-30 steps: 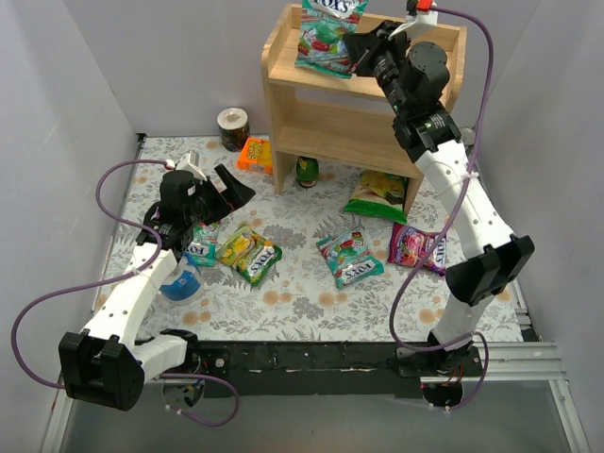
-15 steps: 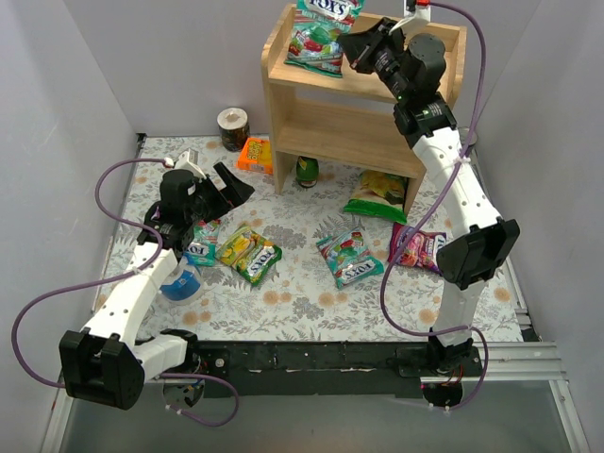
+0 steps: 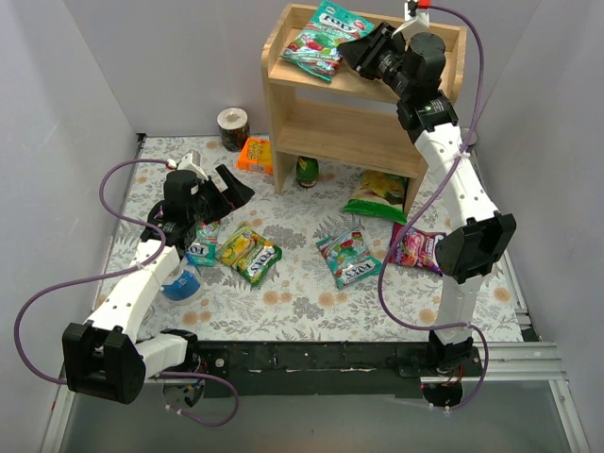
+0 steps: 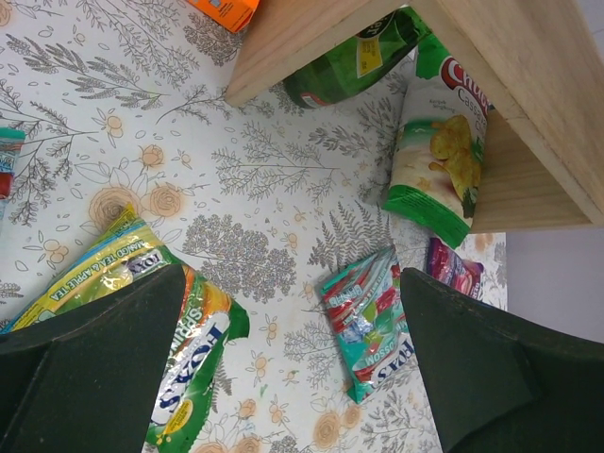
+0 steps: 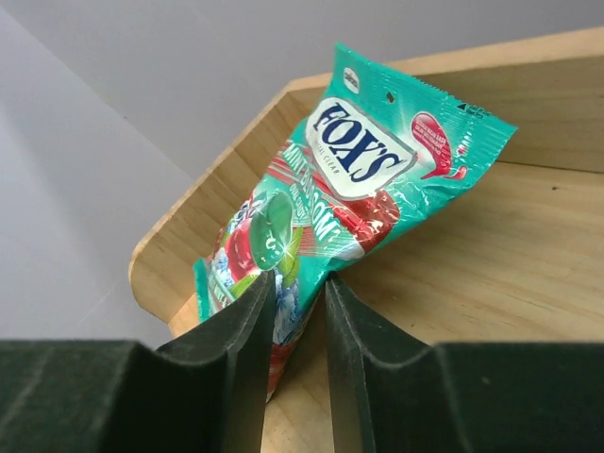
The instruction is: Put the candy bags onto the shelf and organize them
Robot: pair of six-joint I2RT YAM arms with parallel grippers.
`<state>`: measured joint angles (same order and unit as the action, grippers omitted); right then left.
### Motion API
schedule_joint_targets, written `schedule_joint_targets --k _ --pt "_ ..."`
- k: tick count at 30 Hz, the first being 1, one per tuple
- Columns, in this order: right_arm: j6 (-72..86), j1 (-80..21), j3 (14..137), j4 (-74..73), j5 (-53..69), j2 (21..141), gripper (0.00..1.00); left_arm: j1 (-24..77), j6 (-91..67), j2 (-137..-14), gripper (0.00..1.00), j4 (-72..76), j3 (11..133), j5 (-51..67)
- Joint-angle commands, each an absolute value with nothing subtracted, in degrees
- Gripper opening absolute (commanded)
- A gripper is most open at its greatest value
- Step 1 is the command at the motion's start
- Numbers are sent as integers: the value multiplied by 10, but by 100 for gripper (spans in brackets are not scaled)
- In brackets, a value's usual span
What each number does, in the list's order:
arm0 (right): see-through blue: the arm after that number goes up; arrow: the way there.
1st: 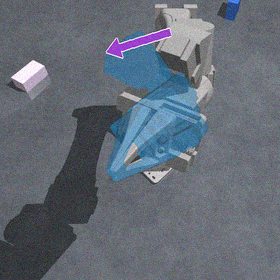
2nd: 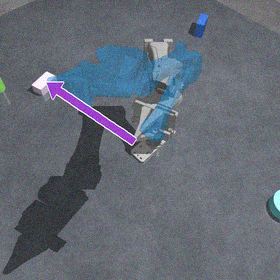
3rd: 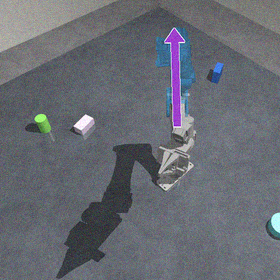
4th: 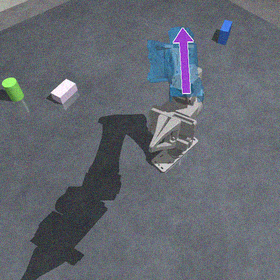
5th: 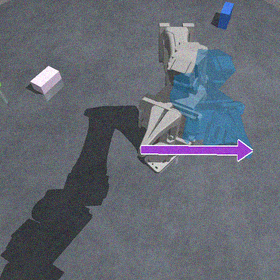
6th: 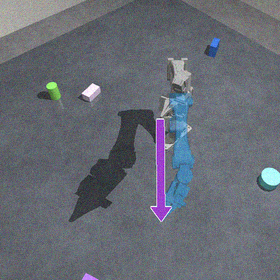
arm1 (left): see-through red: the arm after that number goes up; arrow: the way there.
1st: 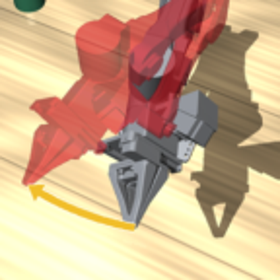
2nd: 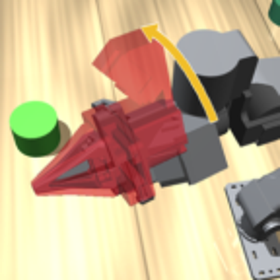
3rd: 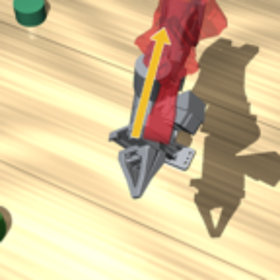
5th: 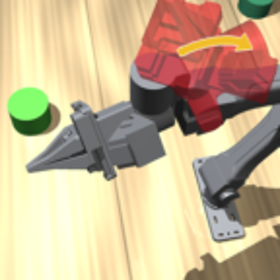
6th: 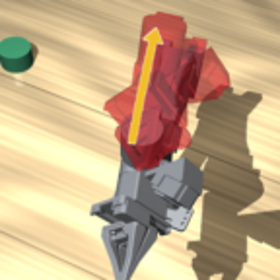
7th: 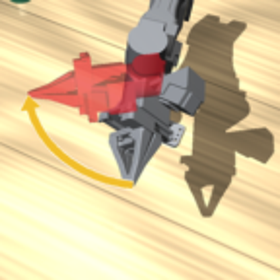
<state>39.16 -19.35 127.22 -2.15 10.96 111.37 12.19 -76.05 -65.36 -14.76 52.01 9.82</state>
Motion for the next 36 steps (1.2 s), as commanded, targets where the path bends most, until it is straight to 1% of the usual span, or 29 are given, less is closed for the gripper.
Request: schedule_joint_targets --k 1,5,10,14,15,18,19,26,29,30,33,36 --pt "395 -192 1288 -17 121 1128 36 125 -746 -649 98 -142 525 90" --pt "400 -191 1291 -18 106 1137 36 124 -742 -650 98 -144 526 85" --pt "400 -192 1251 16 84 1124 36 124 -738 -651 98 -148 527 83" --pt "401 -192 1274 19 90 1142 34 124 -737 -656 98 -148 527 83" --pt "402 -192 1284 13 92 1149 28 124 -737 -657 98 -148 527 83" --pt "403 -195 1314 3 93 1172 5 124 -736 -661 98 -148 530 83" --pt "401 -198 1313 5 93 1172 5 124 -737 -663 98 -147 530 83" --pt "403 -210 1296 24 84 1178 6 124 -736 -661 98 -148 527 83" --pt "402 -217 1296 33 83 1179 15 124 -734 -658 98 -149 528 83" --pt "403 -219 1302 32 82 1184 21 125 -734 -658 98 -149 528 82" --pt "405 -225 1325 18 75 1196 28 124 -732 -657 98 -149 529 82" --pt "410 -225 1316 18 71 1195 29 124 -731 -656 98 -149 529 83"
